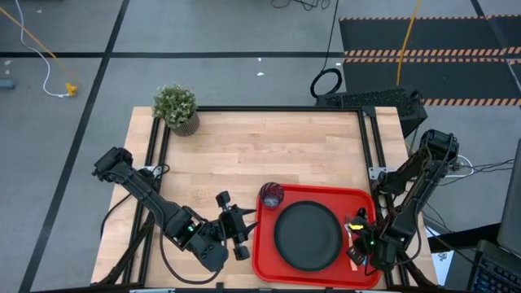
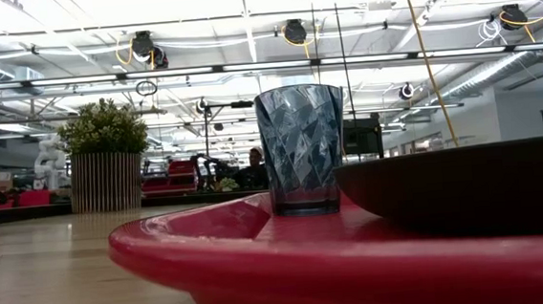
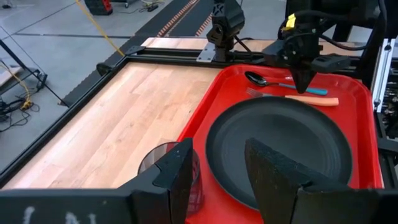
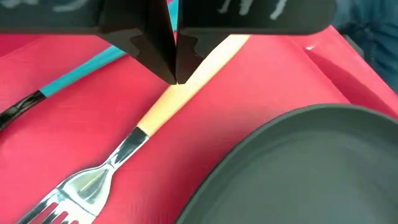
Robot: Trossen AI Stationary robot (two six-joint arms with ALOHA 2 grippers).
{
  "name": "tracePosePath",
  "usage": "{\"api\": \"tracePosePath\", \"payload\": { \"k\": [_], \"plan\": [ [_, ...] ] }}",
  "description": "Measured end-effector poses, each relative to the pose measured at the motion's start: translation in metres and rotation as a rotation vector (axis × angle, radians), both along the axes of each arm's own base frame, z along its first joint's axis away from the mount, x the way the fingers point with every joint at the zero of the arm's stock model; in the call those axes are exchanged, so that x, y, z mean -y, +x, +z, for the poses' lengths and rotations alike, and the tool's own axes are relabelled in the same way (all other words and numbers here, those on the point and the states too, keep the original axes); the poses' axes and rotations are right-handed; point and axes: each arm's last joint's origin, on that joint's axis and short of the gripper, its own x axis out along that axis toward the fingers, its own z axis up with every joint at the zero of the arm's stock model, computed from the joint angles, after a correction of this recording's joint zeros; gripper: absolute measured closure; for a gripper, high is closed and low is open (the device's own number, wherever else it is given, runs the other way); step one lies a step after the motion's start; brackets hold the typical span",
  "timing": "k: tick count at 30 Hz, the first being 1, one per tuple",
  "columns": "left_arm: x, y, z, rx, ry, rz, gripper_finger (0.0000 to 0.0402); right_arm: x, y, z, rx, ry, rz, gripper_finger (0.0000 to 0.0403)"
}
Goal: Pick and place plate/cup/fork/spoon on tray
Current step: Adjust the spoon and fork
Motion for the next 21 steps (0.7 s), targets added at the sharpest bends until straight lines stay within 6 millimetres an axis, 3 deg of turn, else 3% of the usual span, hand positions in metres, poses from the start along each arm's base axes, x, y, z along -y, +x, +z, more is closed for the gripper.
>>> {"api": "tracePosePath", "payload": {
  "k": [21],
  "plan": [
    [-0.0002,-0.0001,-0.0002,-0.002,-0.001,0.001,0.0252,-0.0084,-0.0053,-0.0046,-0.007,0.002,0.115,0.0403]
  ]
}}
